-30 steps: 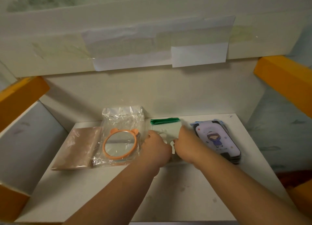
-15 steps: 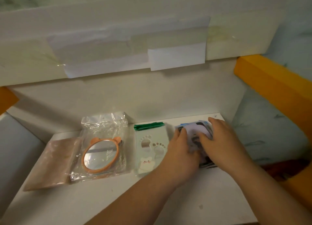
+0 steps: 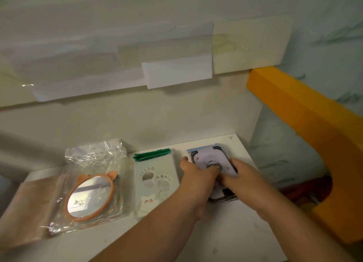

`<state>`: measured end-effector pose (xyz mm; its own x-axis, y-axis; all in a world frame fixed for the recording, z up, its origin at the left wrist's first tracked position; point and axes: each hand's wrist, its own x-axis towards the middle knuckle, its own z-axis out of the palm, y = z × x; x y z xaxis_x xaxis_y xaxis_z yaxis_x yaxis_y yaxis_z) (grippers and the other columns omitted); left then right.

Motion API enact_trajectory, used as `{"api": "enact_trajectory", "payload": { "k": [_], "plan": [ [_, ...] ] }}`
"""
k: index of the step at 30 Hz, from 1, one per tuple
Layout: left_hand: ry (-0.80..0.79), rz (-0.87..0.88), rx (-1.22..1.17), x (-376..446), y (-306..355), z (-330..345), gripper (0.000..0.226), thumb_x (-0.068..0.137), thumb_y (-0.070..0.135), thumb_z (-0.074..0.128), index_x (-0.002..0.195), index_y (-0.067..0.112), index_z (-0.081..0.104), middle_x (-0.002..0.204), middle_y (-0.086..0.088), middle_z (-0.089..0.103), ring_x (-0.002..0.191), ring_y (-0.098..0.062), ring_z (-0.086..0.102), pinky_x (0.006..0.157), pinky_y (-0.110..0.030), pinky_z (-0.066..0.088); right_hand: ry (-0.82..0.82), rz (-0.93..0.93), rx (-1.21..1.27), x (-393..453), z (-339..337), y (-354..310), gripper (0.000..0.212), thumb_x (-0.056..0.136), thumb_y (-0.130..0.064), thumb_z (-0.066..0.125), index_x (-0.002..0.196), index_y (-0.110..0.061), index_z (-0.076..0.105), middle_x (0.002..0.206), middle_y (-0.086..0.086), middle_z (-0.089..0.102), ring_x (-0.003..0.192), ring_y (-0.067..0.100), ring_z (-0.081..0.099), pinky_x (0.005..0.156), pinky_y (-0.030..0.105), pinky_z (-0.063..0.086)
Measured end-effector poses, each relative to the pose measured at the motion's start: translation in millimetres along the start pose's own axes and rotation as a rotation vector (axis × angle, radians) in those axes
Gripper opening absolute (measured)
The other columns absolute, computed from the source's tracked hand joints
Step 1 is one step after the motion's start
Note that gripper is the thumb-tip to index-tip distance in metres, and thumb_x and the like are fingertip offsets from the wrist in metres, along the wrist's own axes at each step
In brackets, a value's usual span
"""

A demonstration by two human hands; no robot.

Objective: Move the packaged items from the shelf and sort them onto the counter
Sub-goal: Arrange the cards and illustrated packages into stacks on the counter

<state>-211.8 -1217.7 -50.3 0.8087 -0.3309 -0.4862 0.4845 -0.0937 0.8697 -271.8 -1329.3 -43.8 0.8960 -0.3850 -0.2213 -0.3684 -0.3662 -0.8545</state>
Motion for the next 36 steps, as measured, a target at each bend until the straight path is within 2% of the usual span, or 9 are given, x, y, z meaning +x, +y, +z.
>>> {"api": "enact_trajectory", "payload": {
  "k": [3,6,8,12,16,21,31,34,36],
  "plan": [
    [-0.068,-0.037,-0.158,-5.2,9.7,-3.0,0.047,0.08,0.004,0.071,0.123,0.005,0.054,0.106,-0.022,0.072,0.09,-0.039,0.073,0.076,-0.055,0.06,0.001,0.023,0.189,-6.1,-6.1,8.4,0.02,0.089,-0.023,0.07,0.108,-0.03,0.07,0.092,-0.009,0.077,0.085,0.007,0.073,0.076,0.029,0.059],
    [-0.175,0.017,-0.082,-9.1,18.1,-8.3,0.026,0.085,-0.001,0.067,0.111,0.005,0.067,0.098,-0.017,0.077,0.088,-0.034,0.075,0.074,-0.047,0.062,0.009,0.041,0.266,-7.9,-13.1,12.8,0.042,0.085,-0.02,0.075,0.12,-0.034,0.057,0.096,-0.011,0.073,0.088,0.01,0.071,0.073,0.032,0.06],
    [-0.217,0.106,0.005,-9.1,19.9,-11.0,0.031,0.086,-0.002,0.067,0.115,0.008,0.065,0.102,-0.013,0.077,0.091,-0.028,0.075,0.076,-0.042,0.062,0.026,0.033,0.368,-7.8,-17.6,14.0,0.06,0.088,-0.028,0.072,0.133,-0.047,0.037,0.099,-0.019,0.065,0.09,0.004,0.066,0.07,0.026,0.055],
    [-0.297,0.286,0.229,-15.5,17.6,-19.1,0.048,0.089,0.007,0.069,0.128,0.022,0.045,0.117,-0.001,0.069,0.102,-0.013,0.071,0.081,-0.028,0.06,0.015,-0.079,0.42,-12.0,-17.4,4.7,0.033,0.096,-0.033,0.056,0.127,-0.044,0.054,0.107,-0.009,0.075,0.095,0.01,0.072,0.079,0.038,0.06],
    [-0.317,0.521,0.383,-20.1,16.2,-27.3,0.055,0.094,0.003,0.062,0.125,0.037,0.03,0.121,0.014,0.059,0.107,0.01,0.061,0.081,-0.01,0.05,0.096,-0.307,0.366,-16.9,-7.4,3.4,0.041,0.096,-0.02,0.056,0.133,-0.036,0.047,0.119,-0.018,0.066,0.114,0.005,0.062,0.093,0.03,0.055],
    [-0.304,0.615,0.412,-21.6,4.8,-32.1,0.071,0.092,0.006,0.065,0.143,0.026,0.019,0.131,0.01,0.056,0.119,0.0,0.058,0.098,-0.02,0.049,0.09,-0.373,0.351,-26.4,6.0,12.9,0.043,0.091,-0.016,0.06,0.126,-0.034,0.044,0.113,-0.027,0.062,0.115,-0.005,0.057,0.085,0.008,0.047],
    [-0.303,0.724,0.508,-21.5,-6.1,-29.9,0.061,0.093,0.001,0.058,0.143,0.016,0.025,0.137,0.0,0.052,0.129,-0.006,0.051,0.108,-0.031,0.045,0.124,-0.379,0.185,-24.1,5.4,25.8,0.055,0.093,-0.004,0.061,0.136,-0.03,0.039,0.127,-0.016,0.057,0.121,-0.003,0.052,0.095,0.013,0.046],
    [-0.245,0.725,0.538,-17.3,-3.7,-28.1,0.058,0.093,0.008,0.06,0.141,0.019,0.028,0.135,0.005,0.053,0.126,-0.003,0.052,0.104,-0.025,0.046,0.173,-0.378,0.209,-22.2,5.3,18.6,0.053,0.091,-0.001,0.062,0.131,-0.033,0.046,0.124,-0.016,0.06,0.114,-0.009,0.055,0.087,0.005,0.044],
    [-0.192,0.663,0.508,-18.2,4.0,-25.5,0.054,0.092,0.011,0.065,0.135,0.022,0.034,0.127,0.008,0.057,0.116,0.0,0.058,0.093,-0.016,0.05,0.197,-0.33,0.229,-17.8,2.0,12.6,0.048,0.09,-0.005,0.065,0.127,-0.033,0.053,0.118,-0.016,0.065,0.108,-0.006,0.061,0.083,0.01,0.049]
  ]
}}
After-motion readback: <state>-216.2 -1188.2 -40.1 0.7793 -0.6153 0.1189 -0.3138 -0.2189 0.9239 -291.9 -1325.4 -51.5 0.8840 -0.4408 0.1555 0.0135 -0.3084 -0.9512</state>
